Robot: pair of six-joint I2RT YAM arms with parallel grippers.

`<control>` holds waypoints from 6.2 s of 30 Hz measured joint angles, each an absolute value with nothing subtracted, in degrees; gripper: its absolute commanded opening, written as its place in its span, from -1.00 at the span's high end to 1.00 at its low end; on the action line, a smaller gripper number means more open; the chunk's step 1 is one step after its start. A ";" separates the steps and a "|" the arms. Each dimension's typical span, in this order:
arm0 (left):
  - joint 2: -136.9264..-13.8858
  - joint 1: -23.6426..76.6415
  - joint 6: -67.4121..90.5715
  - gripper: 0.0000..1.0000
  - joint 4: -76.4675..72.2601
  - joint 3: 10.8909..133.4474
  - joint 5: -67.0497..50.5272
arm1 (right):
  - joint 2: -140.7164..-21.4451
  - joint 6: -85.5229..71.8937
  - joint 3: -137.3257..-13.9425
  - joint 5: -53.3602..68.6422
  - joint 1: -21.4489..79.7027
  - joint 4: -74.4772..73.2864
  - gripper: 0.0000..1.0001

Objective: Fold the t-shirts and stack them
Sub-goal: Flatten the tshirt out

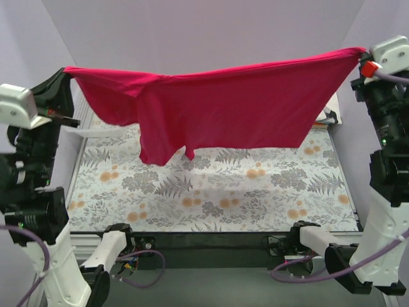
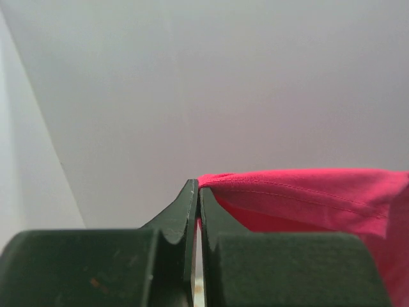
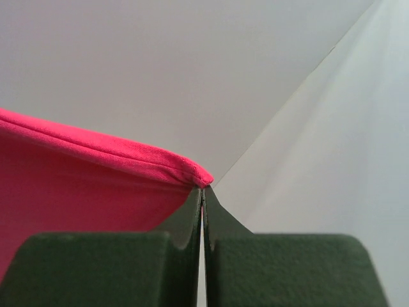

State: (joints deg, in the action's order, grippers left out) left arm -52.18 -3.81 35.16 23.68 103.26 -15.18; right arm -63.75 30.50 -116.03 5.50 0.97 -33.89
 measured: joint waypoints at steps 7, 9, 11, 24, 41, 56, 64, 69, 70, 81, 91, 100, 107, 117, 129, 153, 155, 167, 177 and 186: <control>-50.33 -3.81 33.80 1.00 23.31 109.54 -11.94 | -59.79 31.94 -116.81 5.50 0.97 -31.68 0.97; -50.33 -3.81 32.99 1.00 23.16 107.55 -12.08 | -60.10 32.23 -115.50 6.02 0.97 -30.79 0.97; -50.33 -3.81 31.83 1.00 22.63 102.59 -12.97 | -60.73 32.56 -113.23 6.81 0.97 -30.17 0.97; -68.29 -3.81 27.27 1.00 20.99 63.44 -20.01 | -81.65 35.94 -75.05 10.55 5.69 -23.77 0.97; -126.69 1.54 32.88 1.00 15.62 98.17 -10.76 | -123.68 35.14 -99.26 -1.43 7.57 -14.11 0.97; -118.61 1.19 35.00 0.52 29.15 100.18 -13.67 | -113.01 30.09 -100.62 2.00 7.53 -29.91 0.39; -92.47 1.32 32.25 0.98 33.36 75.64 -18.90 | -102.10 30.85 -86.67 8.93 7.70 -37.34 0.79; -89.86 1.32 29.08 0.96 37.47 62.28 -18.55 | -102.89 31.92 -78.19 9.15 7.70 -41.23 0.88; -89.86 1.32 28.67 0.96 38.28 60.73 -18.44 | -102.89 32.01 -77.19 9.13 7.73 -41.69 0.89; -87.20 2.76 27.07 0.97 38.61 55.16 -17.78 | -103.88 33.61 -72.20 9.02 7.73 -42.28 0.97; -90.94 5.74 28.34 1.00 35.35 51.99 -14.35 | -107.00 34.39 -71.05 7.49 7.73 -41.89 0.97; -91.85 -2.85 25.74 1.00 34.61 52.18 -8.49 | -106.00 34.94 -69.49 7.07 8.36 -40.40 0.97; -98.63 -6.98 22.46 0.69 37.17 61.58 -7.90 | -105.80 34.74 -69.38 8.43 11.46 -41.10 0.89; -82.59 5.41 18.33 0.37 44.36 67.29 -20.47 | -104.27 33.34 -70.48 13.43 14.90 -45.54 0.80; -79.46 37.08 22.37 0.31 45.04 53.06 -14.35 | -104.14 33.28 -71.96 9.17 11.70 -46.87 0.85; -88.31 48.18 19.22 0.58 36.38 50.96 -1.63 | -105.93 33.67 -73.01 8.43 7.88 -48.14 0.85; -88.84 48.18 18.85 0.80 35.94 50.94 -0.67 | -105.93 33.67 -73.19 8.56 7.88 -48.23 0.85; -88.75 48.90 16.88 1.00 39.90 59.96 -4.60 | -105.93 34.33 -73.52 9.10 7.88 -48.36 0.87; -90.21 49.76 14.28 0.14 39.44 58.92 -6.00 | -105.93 34.72 -73.52 9.13 7.46 -48.56 0.86; -83.57 49.76 10.17 0.16 38.74 48.71 -0.84 | -106.26 34.72 -73.54 9.21 7.22 -48.62 0.86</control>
